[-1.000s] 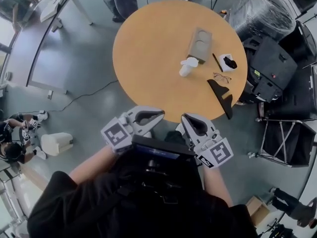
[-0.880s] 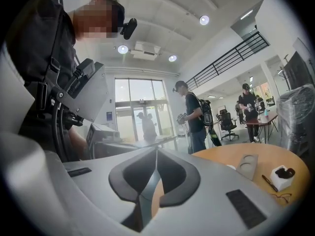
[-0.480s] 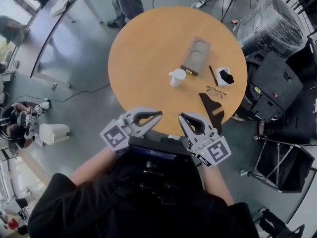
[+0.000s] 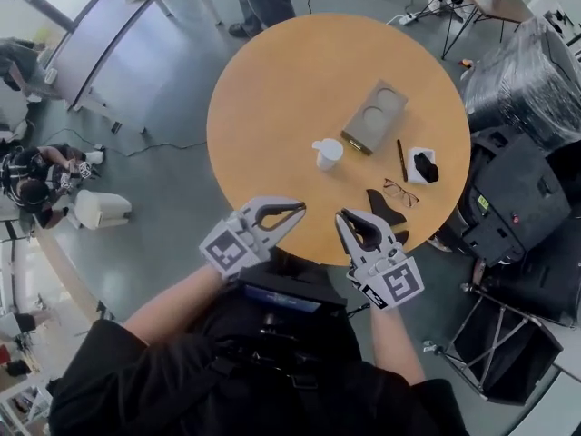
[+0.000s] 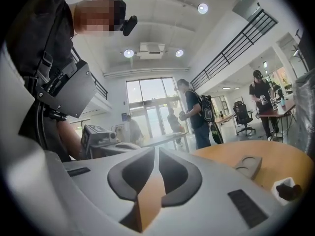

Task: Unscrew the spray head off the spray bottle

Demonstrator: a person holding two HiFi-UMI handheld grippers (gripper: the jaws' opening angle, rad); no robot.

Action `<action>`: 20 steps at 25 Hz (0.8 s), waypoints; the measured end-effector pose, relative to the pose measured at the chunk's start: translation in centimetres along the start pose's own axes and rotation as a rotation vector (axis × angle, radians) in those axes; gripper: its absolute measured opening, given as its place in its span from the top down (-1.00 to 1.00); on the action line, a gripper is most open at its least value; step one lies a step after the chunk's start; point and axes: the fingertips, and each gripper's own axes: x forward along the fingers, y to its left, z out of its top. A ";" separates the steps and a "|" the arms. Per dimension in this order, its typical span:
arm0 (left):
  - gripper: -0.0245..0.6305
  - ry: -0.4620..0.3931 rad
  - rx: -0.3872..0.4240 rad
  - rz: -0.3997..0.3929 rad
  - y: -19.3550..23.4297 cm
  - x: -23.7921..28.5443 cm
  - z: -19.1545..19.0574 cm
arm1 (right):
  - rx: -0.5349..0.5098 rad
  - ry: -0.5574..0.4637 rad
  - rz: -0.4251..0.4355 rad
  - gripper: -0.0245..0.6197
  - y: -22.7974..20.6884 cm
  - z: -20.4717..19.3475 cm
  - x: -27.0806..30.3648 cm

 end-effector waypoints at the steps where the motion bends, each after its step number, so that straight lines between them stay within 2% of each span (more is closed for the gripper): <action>1: 0.88 0.001 -0.005 0.013 0.7 0.5 -0.5 | 0.005 0.002 -0.002 0.80 -0.6 -0.4 0.5; 5: 0.86 0.003 -0.024 0.060 4.3 2.2 -2.8 | 0.007 0.017 0.000 0.80 -2.7 -1.9 3.1; 7: 0.78 0.020 -0.028 0.077 6.0 3.2 -4.4 | 0.006 0.023 -0.005 0.79 -3.7 -2.6 4.3; 11: 0.78 0.054 -0.042 0.089 9.5 5.8 -8.4 | 0.001 0.017 -0.022 0.77 -6.1 -4.6 6.5; 14: 0.78 0.058 -0.062 0.093 11.7 8.2 -11.9 | 0.009 0.023 -0.047 0.77 -8.8 -7.7 7.8; 20: 0.72 0.078 -0.079 0.114 14.7 11.8 -19.9 | 0.030 0.097 -0.075 0.76 -12.7 -16.0 9.8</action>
